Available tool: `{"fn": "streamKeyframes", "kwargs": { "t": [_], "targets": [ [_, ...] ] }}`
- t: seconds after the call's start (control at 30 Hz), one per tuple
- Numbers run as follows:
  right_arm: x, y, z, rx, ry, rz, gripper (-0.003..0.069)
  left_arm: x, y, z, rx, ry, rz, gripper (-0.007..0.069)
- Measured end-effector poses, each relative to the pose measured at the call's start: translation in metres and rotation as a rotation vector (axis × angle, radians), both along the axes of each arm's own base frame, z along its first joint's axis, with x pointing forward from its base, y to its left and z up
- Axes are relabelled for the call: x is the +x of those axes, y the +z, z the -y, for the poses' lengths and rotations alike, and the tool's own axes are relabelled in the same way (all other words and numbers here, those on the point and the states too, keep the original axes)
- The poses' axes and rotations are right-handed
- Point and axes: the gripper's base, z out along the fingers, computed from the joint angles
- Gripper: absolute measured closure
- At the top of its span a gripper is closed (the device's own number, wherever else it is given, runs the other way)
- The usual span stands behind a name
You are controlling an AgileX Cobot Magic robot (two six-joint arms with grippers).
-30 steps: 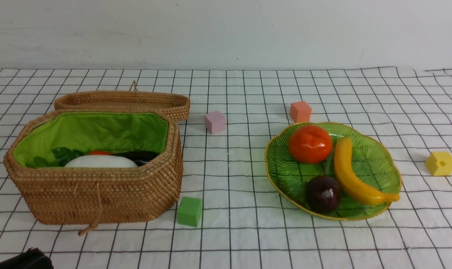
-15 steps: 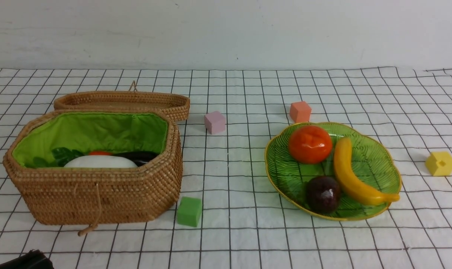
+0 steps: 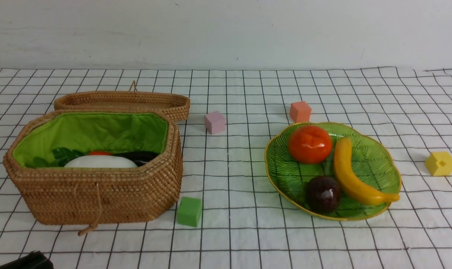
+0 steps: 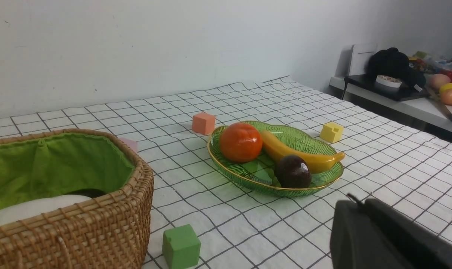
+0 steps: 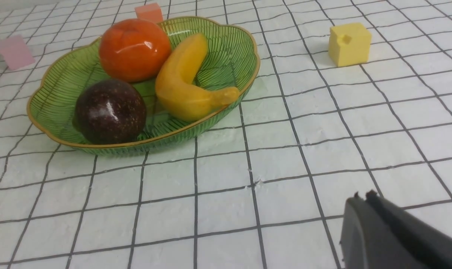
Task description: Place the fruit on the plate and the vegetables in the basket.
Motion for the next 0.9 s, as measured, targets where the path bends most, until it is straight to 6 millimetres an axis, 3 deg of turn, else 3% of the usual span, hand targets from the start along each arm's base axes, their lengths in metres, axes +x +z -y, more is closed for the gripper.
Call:
{"fn": "streamKeyframes", "kwargs": {
  "t": [0.1, 0.27, 0.47, 0.6, 0.9],
  "targets": [
    [0.000, 0.000, 0.000, 0.000, 0.000, 0.000, 0.0659, 0.003, -0.005, -0.002, 0.008, 0.052, 0.012, 0.0607],
    [0.000, 0.000, 0.000, 0.000, 0.000, 0.000, 0.0659, 0.005, -0.020, -0.017, -0.081, 0.328, 0.035, 0.0637],
    [0.000, 0.000, 0.000, 0.000, 0.000, 0.001, 0.0657, 0.014, -0.072, -0.027, -0.046, 0.577, -0.115, 0.0637],
    [0.000, 0.000, 0.000, 0.000, 0.000, 0.001, 0.0654, 0.011, -0.094, -0.027, 0.006, 0.589, -0.314, 0.0637],
    [0.000, 0.000, 0.000, 0.000, 0.000, 0.001, 0.0644, 0.011, -0.096, -0.027, 0.012, 0.582, -0.341, 0.0637]
  ]
}}
